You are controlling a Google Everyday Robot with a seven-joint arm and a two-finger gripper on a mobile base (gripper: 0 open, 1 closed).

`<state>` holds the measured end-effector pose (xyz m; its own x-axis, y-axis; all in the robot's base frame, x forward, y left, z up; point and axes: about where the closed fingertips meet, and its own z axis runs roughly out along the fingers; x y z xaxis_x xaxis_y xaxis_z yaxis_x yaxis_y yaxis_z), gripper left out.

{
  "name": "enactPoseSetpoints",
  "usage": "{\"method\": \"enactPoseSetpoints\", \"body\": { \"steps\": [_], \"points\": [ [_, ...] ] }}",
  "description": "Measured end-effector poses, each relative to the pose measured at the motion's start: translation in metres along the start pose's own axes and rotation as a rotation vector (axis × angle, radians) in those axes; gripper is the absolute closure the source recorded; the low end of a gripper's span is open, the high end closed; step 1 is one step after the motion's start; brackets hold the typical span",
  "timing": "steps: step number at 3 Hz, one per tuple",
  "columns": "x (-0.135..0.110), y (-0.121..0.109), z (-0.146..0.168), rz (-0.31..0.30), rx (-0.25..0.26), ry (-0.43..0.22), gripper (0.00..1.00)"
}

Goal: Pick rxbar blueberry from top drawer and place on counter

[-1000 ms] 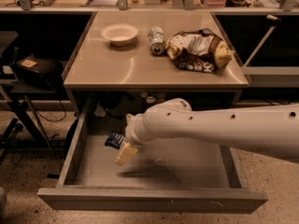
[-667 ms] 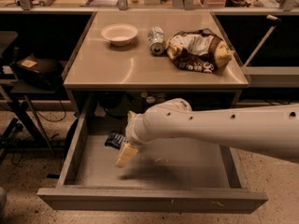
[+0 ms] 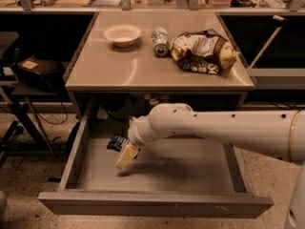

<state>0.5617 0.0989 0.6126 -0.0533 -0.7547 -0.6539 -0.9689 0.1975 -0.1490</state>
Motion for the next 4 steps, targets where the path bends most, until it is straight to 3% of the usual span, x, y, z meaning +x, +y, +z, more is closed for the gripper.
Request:
{"method": "enactPoseSetpoints", "body": {
  "steps": [1,2,4],
  "points": [
    [0.0011,-0.0011,0.0033,0.005,-0.004,-0.004,0.0],
    [0.0011,-0.0011,0.0034,0.005,-0.004,-0.004,0.16],
    [0.0011,-0.001,0.0034,0.005,-0.004,-0.004,0.63]
  ]
}}
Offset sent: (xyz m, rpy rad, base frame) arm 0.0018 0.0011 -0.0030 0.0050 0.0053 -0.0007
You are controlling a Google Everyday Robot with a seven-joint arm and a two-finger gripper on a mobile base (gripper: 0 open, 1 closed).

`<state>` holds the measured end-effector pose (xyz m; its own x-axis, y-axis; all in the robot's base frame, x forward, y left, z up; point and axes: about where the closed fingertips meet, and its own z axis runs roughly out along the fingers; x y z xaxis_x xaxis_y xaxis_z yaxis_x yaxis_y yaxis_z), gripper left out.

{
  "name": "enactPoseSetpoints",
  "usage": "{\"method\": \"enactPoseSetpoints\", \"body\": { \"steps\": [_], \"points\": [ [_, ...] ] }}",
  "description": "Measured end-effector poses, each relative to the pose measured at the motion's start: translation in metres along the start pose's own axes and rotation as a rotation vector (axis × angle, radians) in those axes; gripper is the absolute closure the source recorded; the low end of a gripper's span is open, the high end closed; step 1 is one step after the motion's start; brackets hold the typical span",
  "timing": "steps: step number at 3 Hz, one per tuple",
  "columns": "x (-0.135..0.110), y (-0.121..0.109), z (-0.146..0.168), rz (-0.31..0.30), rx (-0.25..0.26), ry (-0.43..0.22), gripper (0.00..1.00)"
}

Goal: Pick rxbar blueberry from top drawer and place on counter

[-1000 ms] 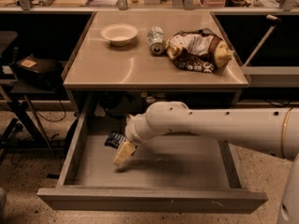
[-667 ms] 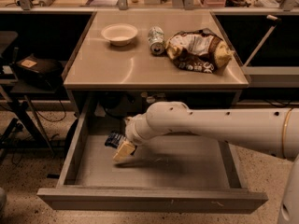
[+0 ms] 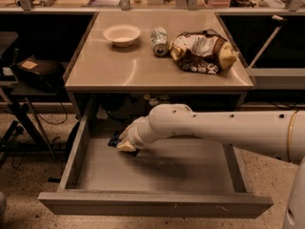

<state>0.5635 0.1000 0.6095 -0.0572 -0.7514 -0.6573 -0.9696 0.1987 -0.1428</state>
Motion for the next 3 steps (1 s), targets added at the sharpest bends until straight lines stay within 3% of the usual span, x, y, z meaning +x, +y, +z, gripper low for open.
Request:
{"method": "enactPoseSetpoints", "body": {
  "steps": [1,2,3],
  "points": [
    [0.0,0.0,0.0,0.0,0.0,0.0,0.85],
    [0.0,0.0,0.0,0.0,0.0,0.0,1.0],
    [-0.013,0.006,-0.012,-0.05,0.044,0.002,1.0]
  ]
}}
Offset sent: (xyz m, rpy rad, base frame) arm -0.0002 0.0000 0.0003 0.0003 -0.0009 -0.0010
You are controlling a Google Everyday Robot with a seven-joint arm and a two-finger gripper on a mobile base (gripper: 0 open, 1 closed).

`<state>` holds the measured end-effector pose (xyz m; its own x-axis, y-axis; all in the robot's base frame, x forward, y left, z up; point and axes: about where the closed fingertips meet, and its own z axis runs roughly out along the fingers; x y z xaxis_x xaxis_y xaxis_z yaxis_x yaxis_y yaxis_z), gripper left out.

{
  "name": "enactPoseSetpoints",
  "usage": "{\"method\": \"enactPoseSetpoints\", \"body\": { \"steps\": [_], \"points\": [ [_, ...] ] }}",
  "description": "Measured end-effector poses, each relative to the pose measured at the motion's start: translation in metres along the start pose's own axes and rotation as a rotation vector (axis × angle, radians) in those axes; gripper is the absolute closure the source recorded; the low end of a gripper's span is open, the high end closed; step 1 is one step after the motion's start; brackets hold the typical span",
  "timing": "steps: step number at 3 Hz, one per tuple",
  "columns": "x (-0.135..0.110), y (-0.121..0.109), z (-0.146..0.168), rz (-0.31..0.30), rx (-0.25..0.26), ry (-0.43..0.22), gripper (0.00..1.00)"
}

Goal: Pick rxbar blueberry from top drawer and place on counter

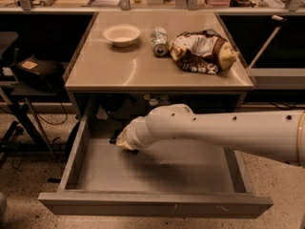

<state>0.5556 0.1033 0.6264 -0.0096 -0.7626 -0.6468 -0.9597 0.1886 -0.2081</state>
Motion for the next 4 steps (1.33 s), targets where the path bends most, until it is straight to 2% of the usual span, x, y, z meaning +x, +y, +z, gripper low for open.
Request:
{"method": "enactPoseSetpoints", "body": {
  "steps": [1,2,3,4],
  "points": [
    [-0.03,0.007,-0.039,-0.108,0.1,-0.023,1.0],
    [-0.065,0.011,-0.096,-0.211,0.233,-0.038,1.0],
    [-0.077,0.01,-0.11,-0.235,0.261,-0.037,1.0],
    [-0.077,0.01,-0.109,-0.234,0.259,-0.037,0.81]
  ]
}}
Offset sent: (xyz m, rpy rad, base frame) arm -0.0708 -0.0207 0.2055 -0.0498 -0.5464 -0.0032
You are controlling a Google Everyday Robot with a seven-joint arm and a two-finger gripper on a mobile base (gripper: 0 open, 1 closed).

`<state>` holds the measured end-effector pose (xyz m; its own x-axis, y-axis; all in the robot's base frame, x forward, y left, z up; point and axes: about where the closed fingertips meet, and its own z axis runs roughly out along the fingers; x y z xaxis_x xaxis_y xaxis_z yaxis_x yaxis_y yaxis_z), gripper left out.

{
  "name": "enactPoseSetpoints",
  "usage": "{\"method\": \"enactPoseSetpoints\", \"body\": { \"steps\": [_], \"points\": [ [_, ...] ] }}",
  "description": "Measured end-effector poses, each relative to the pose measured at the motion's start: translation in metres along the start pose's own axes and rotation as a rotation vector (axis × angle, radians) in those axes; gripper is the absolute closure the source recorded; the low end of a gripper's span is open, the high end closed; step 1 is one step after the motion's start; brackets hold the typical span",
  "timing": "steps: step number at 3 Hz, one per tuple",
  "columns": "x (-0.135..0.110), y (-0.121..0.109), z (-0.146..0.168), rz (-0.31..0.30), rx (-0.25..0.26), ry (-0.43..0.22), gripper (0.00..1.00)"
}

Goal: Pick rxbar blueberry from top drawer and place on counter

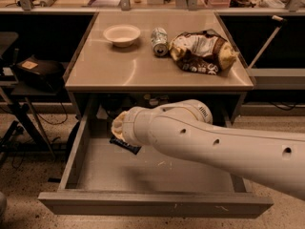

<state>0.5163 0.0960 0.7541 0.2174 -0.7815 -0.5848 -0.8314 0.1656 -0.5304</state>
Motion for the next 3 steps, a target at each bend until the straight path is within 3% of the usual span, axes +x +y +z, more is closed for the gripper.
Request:
{"method": "enactPoseSetpoints", "body": {
  "steps": [3],
  "points": [
    [0.0,0.0,0.0,0.0,0.0,0.0,0.12]
  ]
}}
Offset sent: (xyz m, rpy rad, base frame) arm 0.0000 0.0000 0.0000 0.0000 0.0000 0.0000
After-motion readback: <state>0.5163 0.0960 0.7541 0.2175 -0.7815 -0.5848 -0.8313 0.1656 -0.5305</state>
